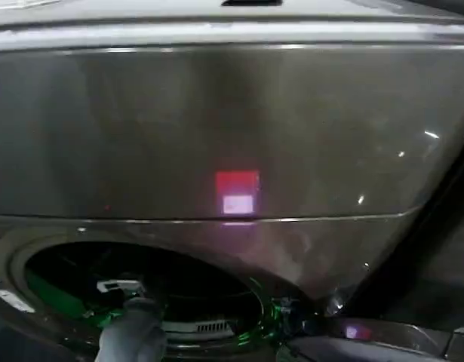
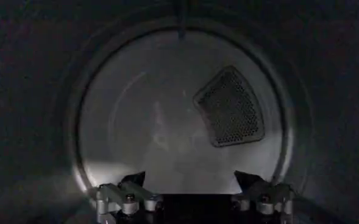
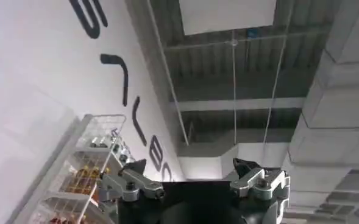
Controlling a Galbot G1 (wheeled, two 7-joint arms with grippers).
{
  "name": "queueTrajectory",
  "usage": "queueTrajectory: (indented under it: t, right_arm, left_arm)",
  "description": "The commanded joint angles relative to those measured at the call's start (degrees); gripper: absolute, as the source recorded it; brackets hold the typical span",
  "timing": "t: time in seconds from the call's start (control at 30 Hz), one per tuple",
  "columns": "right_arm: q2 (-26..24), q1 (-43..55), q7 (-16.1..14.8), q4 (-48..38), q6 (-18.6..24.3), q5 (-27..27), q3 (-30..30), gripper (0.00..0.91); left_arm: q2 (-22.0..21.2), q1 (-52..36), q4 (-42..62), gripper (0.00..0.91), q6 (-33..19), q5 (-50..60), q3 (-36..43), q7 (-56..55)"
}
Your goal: Grasp the clothes from the dryer.
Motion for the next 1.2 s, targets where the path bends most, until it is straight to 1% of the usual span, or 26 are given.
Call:
queueTrajectory:
  t: [0.03, 0.13, 0.3, 0.5, 0.6, 0.63, 0.73, 0.83, 0.9, 0.97, 1.03, 1.07, 1.2]
  right_arm:
    - [0.54, -0.84, 0.97, -0.41, -1.81, -0.66, 1.55, 0.907]
    - [0.79, -0.92, 0.88, -0.71, -1.70, -0.70, 1.72, 0.907]
    - [0.62, -0.55, 0.52, -0.85, -1.20, -0.78, 1.63, 0.907]
    - [0.48, -0.11, 0.41, -2.11, -0.39, -0.85, 1.56, 0.907]
    - [0.51, 0.05, 0.28, -2.52, -0.12, -0.90, 1.46, 0.907]
    - [0.50, 0.11, 0.24, -2.59, -0.08, -0.89, 1.45, 0.907]
    - [0.36, 0.12, 0.16, -2.80, 0.13, -0.86, 1.45, 0.907]
    - [0.22, 0.07, 0.07, -2.91, 0.26, -0.87, 1.51, 0.907]
    - [0.27, 0.03, -0.06, -2.95, 0.30, -0.87, 1.59, 0.907]
    - [0.36, -0.05, -0.09, -3.15, 0.44, -0.86, 1.68, 0.907]
    - [0.48, -0.11, -0.22, -3.21, 0.57, -0.86, 1.72, 0.907]
    - [0.54, -0.16, -0.22, -3.17, 0.60, -0.86, 1.73, 0.907]
    - [0.71, -0.37, -0.25, -2.82, 0.60, -0.77, 1.85, 0.907]
  left_arm:
    - [-2.03, -14.82, 14.68, 0.907, 0.51, -1.88, -0.17, 1.00]
    - [-3.20, -20.56, 20.75, 0.907, 0.99, -1.99, -0.27, 1.95]
    - [-3.62, -27.98, 30.13, 0.907, 0.91, -1.46, 0.13, 2.71]
    - [-4.76, -35.45, 44.71, 0.907, -1.24, 1.30, 0.08, 6.91]
    - [-5.47, -39.09, 50.80, 0.907, -3.56, 3.21, -0.48, 12.50]
    - [-5.66, -40.19, 53.02, 0.907, -4.81, 6.53, -0.57, 14.06]
    - [-5.59, -44.16, 60.87, 0.907, -6.24, 11.85, -1.06, 24.58]
    - [-5.26, -48.83, 67.31, 0.907, -6.39, 16.07, -1.14, 32.53]
    - [-4.65, -51.66, 71.99, 0.907, -10.26, 21.06, -0.18, 38.68]
    - [-4.07, -54.01, 77.17, 0.907, -15.65, 28.47, 1.07, 43.79]
    - [-3.13, -55.20, 81.28, 0.907, -21.75, 32.23, 2.65, 47.12]
    - [-2.52, -55.64, 82.76, 0.907, -22.77, 34.49, 4.19, 49.59]
    - [-0.62, -57.82, 87.94, 0.907, -22.91, 46.86, 10.87, 55.59]
